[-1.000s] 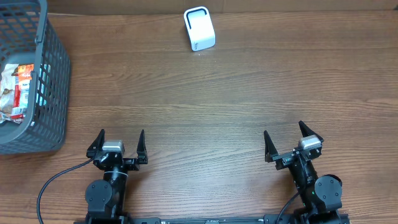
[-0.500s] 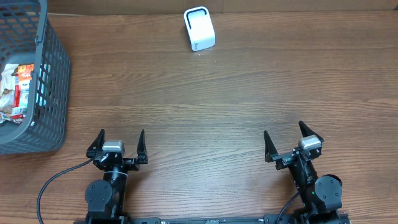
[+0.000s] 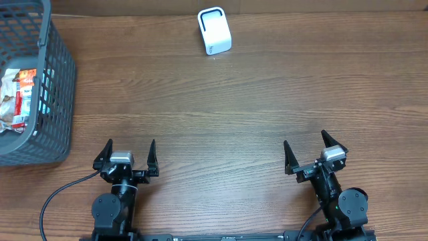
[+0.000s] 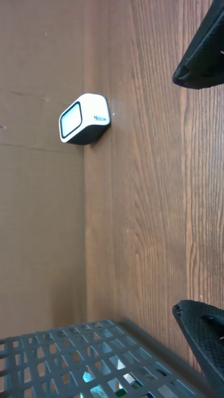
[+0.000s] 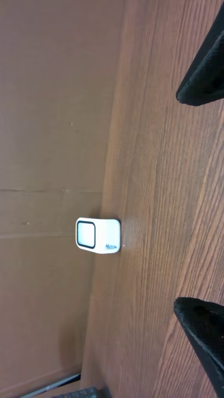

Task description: Scan the item barcode

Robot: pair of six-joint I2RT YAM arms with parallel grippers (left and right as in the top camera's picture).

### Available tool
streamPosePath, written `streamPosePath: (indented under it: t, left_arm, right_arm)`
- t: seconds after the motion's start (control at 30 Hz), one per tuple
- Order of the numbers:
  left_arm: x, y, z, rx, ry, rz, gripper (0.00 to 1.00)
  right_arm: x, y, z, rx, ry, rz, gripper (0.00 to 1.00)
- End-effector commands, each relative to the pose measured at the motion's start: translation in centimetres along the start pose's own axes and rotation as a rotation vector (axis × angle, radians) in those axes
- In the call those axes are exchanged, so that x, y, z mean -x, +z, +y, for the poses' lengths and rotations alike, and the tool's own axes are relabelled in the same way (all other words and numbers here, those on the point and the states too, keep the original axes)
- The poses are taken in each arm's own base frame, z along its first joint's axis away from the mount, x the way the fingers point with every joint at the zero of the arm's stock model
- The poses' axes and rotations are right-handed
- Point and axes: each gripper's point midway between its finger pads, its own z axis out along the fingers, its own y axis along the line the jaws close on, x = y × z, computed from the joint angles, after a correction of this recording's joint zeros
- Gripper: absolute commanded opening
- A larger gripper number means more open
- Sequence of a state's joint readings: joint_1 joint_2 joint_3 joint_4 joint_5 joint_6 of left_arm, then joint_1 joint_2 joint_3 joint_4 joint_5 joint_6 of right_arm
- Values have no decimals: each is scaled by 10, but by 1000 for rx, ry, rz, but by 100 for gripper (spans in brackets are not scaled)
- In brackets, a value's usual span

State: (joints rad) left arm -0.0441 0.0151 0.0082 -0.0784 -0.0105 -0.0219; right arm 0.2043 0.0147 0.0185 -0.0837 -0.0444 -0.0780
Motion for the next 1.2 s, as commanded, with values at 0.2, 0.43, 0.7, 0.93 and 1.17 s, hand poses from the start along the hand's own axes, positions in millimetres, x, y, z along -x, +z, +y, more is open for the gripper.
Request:
streamPosePath:
  t: [0.2,0.43,0.7,0.93,1.17]
  left_arm:
    - [1,0,-2,-12,19,-7,100]
    - [1,0,-4,-21,19,-7,99]
    - [10,-5,-7,-38,14,4,100]
    - [57,-37,-7,-36,-42,50,100]
    - [114,-68,-13,-59,-137,77,100]
  right_arm:
    - [-2,0,-2,-9,3,-3,100]
    - [-2,0,-2,-9,3,-3,100]
    - [-2,0,-2,-10,3,-3,100]
    - [-2,0,-2,-10,3,-3,100]
    - [-2,0,-2,-10,3,-3,100]
